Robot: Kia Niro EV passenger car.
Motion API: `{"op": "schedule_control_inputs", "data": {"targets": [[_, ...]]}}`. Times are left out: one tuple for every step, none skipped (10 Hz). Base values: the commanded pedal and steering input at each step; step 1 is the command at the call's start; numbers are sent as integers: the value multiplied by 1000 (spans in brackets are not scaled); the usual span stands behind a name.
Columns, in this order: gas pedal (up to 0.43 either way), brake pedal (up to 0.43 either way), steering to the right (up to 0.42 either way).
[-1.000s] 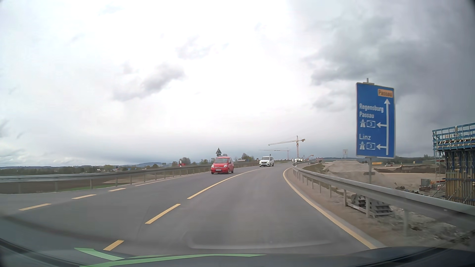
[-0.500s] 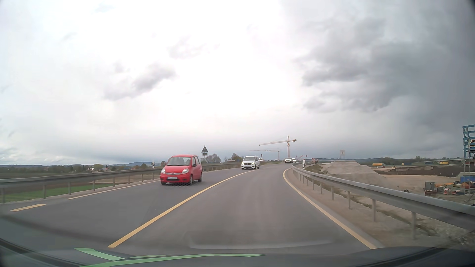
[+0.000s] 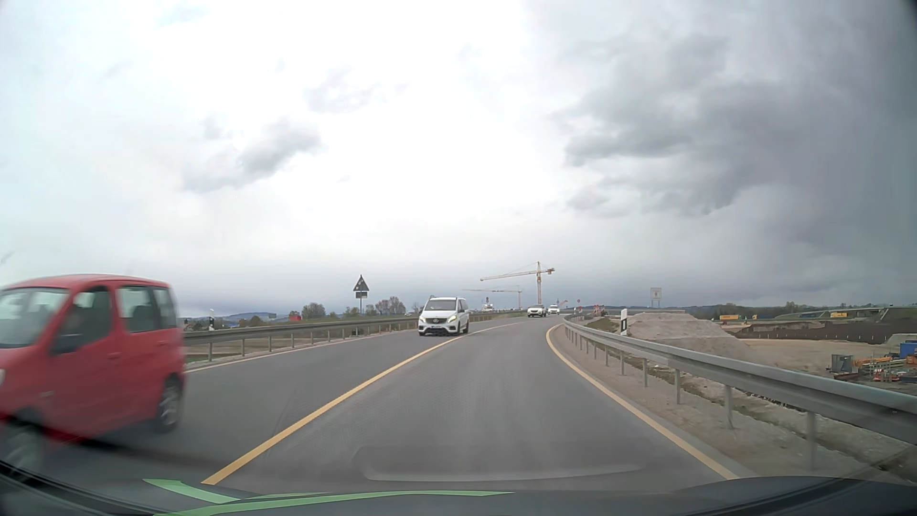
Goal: Follow the waypoints while adhering to traffic rules and regulations
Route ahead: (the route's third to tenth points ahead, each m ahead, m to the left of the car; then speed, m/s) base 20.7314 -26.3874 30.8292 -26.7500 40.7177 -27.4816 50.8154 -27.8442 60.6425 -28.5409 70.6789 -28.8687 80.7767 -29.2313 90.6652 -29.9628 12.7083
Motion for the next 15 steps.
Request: {"op": "schedule_control_inputs", "data": {"targets": [[157,0,24],[157,0,25],[157,0,25],[157,0,25],[157,0,25],[157,0,25],[157,0,26],[157,0,28],[157,0,30],[157,0,30],[157,0,31],[157,0,30],[157,0,30],[157,0,31],[157,0,31]]}}
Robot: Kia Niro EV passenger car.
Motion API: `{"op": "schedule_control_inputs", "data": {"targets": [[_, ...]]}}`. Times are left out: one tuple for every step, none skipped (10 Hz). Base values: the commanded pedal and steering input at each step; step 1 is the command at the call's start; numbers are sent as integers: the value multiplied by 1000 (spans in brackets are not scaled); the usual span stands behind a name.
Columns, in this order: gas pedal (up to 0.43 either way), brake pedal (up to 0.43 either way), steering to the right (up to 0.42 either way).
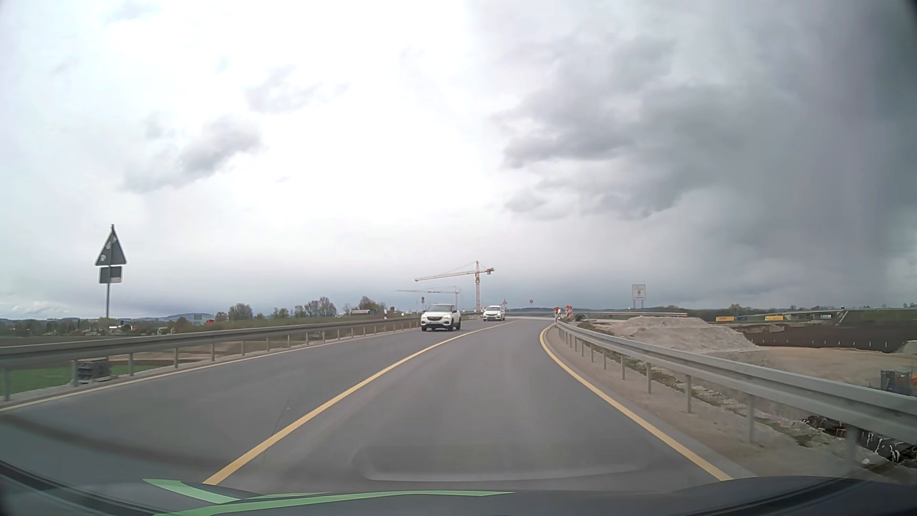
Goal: Follow the waypoints while adhering to traffic rules and regulations
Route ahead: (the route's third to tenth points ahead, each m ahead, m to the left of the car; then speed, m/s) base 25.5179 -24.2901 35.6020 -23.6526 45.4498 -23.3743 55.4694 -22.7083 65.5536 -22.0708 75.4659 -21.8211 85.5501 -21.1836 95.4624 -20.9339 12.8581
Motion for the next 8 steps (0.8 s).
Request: {"op": "schedule_control_inputs", "data": {"targets": [[157,0,30],[157,0,31],[157,0,30],[157,0,30],[157,0,31],[157,0,30],[157,0,30],[157,0,28]]}}
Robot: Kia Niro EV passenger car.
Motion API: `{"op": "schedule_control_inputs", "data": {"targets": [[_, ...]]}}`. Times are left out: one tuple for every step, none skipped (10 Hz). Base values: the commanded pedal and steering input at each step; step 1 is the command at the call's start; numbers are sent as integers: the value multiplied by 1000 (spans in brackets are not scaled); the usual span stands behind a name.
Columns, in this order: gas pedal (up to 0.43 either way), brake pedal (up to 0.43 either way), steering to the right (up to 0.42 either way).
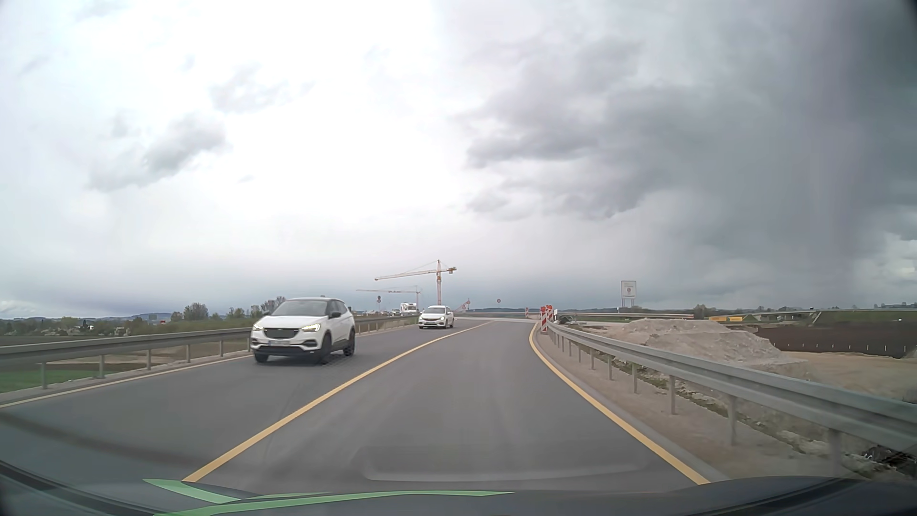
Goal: Follow the waypoints while adhering to traffic rules and regulations
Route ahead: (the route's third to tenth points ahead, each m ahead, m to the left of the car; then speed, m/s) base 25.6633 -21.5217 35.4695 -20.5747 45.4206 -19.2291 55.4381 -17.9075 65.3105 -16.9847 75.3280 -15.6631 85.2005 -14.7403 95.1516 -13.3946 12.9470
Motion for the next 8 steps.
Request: {"op": "schedule_control_inputs", "data": {"targets": [[157,0,25],[157,0,24],[157,0,22],[157,0,21],[157,0,20],[157,0,19],[157,0,19],[157,0,19]]}}
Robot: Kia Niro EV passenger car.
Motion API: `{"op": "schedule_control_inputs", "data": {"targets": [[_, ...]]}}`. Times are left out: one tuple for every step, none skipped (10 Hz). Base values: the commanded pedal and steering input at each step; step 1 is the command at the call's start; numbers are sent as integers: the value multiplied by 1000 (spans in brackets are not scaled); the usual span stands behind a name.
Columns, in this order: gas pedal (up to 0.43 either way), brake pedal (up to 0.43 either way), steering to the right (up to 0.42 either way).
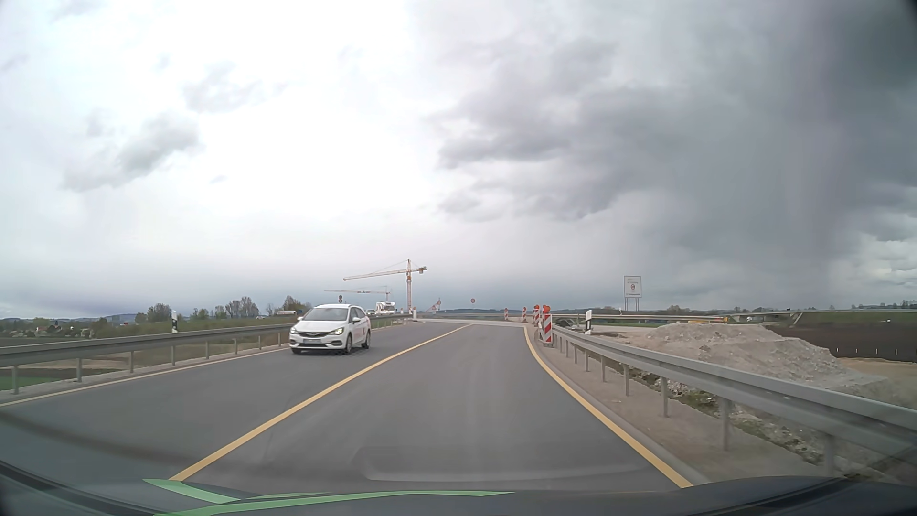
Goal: Follow the waypoints while adhering to traffic rules and regulations
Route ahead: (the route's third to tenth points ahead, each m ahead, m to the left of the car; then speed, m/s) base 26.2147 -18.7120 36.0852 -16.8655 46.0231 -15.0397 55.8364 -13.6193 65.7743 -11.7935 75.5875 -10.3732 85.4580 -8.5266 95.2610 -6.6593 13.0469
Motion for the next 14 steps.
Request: {"op": "schedule_control_inputs", "data": {"targets": [[157,0,19],[157,0,18],[150,0,18],[150,0,18],[150,0,18],[150,0,18],[150,0,18],[138,0,17],[138,0,17],[138,0,16],[138,0,16],[130,0,16],[130,0,16],[118,0,15]]}}
